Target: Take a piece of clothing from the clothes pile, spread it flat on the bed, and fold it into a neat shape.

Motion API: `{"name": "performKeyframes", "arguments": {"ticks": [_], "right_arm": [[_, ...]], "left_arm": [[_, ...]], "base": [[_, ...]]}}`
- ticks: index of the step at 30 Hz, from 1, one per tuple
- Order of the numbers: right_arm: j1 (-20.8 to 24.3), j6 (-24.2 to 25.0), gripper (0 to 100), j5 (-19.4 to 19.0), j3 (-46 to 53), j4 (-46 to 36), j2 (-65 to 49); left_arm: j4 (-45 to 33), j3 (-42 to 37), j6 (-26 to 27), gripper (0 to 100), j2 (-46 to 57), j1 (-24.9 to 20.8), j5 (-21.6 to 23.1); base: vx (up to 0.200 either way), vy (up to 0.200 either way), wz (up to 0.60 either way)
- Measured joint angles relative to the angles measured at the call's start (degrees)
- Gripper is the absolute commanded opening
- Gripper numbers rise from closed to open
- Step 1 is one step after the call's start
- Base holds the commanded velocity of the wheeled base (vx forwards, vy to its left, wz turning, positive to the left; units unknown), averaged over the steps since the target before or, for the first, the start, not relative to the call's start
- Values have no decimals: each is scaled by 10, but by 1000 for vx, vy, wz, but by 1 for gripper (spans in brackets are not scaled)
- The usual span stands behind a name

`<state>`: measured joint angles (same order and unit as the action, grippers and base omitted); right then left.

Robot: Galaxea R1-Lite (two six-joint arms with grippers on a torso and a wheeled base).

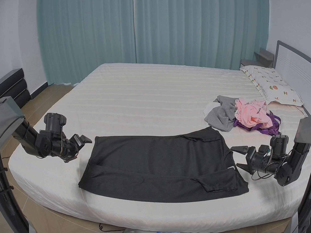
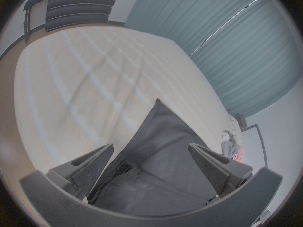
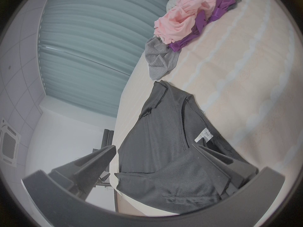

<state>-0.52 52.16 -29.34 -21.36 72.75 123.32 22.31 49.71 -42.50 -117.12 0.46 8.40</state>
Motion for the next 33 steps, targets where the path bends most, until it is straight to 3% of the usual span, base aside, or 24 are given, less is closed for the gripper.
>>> {"name": "performKeyframes", "arguments": {"ticks": [18,33], "right_arm": [[0,33,100,1,5,37,38],[8,33,100,2,13,49,59]], "left_arm": [[-27,327,6,100,-198,-6,38],[-9,412,5,100,-303,-5,36]], "base": [[0,0,0],[0,0,0]]}}
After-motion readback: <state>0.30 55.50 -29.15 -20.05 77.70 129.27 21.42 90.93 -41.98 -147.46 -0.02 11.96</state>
